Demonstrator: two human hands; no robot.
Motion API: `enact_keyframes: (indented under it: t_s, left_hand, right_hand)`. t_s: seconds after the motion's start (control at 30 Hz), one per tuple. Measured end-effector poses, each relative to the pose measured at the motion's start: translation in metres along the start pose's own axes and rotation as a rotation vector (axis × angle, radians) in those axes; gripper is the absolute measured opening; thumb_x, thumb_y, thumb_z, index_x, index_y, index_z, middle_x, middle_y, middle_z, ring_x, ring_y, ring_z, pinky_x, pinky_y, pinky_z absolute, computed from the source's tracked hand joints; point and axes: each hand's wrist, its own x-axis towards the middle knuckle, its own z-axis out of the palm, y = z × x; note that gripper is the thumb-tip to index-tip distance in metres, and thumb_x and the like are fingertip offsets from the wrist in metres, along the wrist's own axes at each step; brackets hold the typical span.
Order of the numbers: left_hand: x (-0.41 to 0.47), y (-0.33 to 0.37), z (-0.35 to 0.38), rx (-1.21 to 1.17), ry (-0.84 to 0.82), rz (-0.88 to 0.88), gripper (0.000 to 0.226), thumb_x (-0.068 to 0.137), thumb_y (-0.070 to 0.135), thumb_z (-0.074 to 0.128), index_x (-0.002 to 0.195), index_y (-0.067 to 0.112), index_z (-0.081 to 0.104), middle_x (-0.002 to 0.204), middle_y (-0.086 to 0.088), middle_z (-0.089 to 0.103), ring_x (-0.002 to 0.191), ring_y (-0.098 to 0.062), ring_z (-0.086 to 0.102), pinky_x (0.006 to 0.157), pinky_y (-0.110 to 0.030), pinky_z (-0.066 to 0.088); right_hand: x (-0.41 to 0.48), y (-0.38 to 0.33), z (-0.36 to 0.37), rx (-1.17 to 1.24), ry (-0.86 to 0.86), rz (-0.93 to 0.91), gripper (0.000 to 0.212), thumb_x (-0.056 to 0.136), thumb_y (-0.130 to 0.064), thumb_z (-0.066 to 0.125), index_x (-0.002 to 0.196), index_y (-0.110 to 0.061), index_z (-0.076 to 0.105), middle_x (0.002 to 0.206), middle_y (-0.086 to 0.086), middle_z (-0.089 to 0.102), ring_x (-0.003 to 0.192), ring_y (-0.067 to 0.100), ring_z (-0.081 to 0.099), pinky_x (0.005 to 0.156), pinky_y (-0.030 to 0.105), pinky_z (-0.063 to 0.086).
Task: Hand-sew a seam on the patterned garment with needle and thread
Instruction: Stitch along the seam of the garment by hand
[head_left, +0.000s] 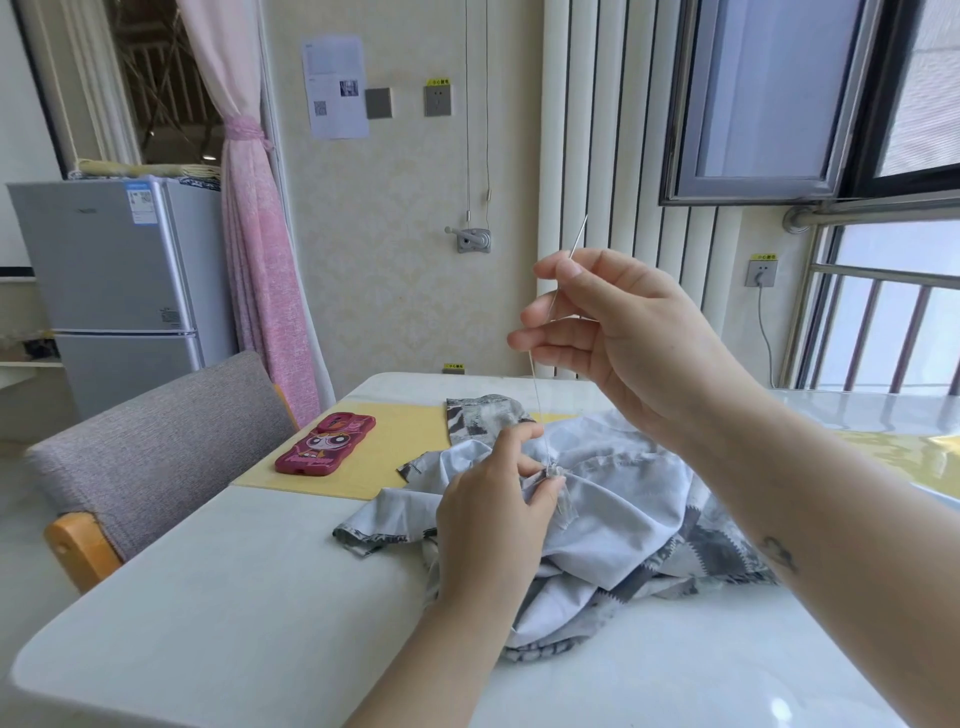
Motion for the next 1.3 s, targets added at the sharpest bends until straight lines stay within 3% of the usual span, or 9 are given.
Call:
enact_keyframes:
  t_s: [0.97,1.13,1.3]
  left_hand:
    - [0.006,-0.005,0.008,0.016,-0.013,0.004,0.026,0.089,0.031,0.062,0.114,0.037,0.057,0.074,0.018,0.055,0.074,-0.004,0.05,0.061,-0.022,0.038]
    - [0.009,-0.006,0.007,0.016,-0.038,-0.035,0.016,0.089,0.03,0.062,0.104,0.035,0.059,0.069,0.022,0.05,0.074,-0.002,0.048,0.055,-0.015,0.033]
    - [0.012,-0.008,0.006,0.037,-0.08,-0.07,0.008,0.088,0.031,0.062,0.095,0.034,0.061,0.07,0.019,0.051,0.073,-0.004,0.049,0.056,-0.024,0.035]
  right_hand:
    - [-0.003,-0.011,0.007,0.057,0.023,-0.054,0.018,0.099,-0.015,0.044,0.087,-0.013,0.057,0.057,-0.002,0.062,0.056,0.014,0.065,0.058,0.021,0.052]
    - [-0.005,-0.01,0.013,0.08,0.011,-0.058,0.019,0.1,-0.013,0.043,0.087,-0.011,0.057,0.055,-0.002,0.061,0.053,0.013,0.064,0.055,0.019,0.051]
    - [-0.005,-0.007,0.013,0.124,0.051,-0.048,0.018,0.098,-0.012,0.045,0.086,-0.011,0.058,0.054,-0.002,0.06,0.051,0.012,0.062,0.056,0.02,0.051]
